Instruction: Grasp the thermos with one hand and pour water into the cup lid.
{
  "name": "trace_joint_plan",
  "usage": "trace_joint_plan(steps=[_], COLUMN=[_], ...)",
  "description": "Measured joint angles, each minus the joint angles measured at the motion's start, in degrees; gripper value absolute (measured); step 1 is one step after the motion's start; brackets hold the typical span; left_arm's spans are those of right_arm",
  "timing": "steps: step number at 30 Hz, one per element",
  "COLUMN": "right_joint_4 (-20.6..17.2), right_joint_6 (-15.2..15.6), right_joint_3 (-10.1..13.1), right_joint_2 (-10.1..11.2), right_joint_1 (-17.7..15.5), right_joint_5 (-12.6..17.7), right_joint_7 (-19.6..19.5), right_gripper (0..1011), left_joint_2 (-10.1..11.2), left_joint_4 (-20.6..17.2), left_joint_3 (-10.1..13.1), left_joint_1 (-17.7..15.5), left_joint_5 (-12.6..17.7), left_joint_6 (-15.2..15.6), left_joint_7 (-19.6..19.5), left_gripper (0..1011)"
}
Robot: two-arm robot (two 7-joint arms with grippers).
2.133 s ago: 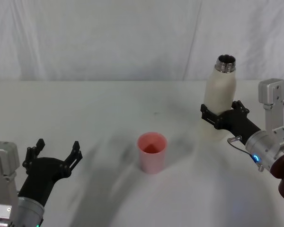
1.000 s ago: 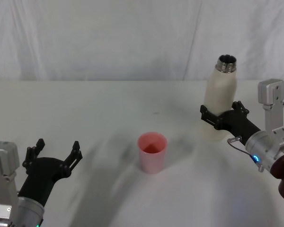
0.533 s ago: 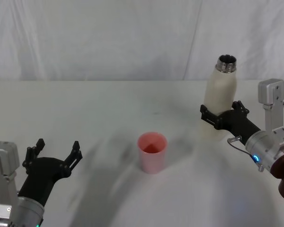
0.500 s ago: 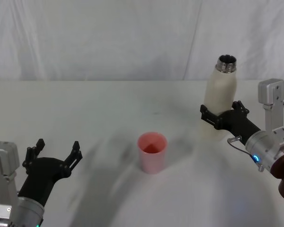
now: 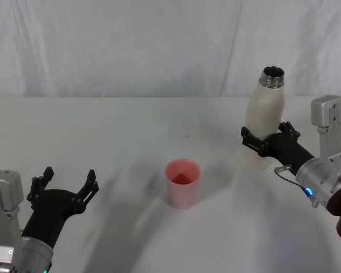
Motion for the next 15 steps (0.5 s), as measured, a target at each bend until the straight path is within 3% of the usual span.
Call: trace_joint_plan(steps=[15], right_joint_4=[-2.7], right_joint_6=[1.0], right_joint_3=[0.2], right_joint_2=[1.2], right_joint_1=[-2.1], right_joint_5=[0.5], right_joint_7=[0.3], right_gripper=[1001], left_joint_2=[0.0], left_joint_4=[0.0], left_joint_3=[0.0], left_joint_1=[0.0], left_joint_5=[0.0], left_joint_6=[0.0], left_joint_7=[0.0], left_gripper=[1001])
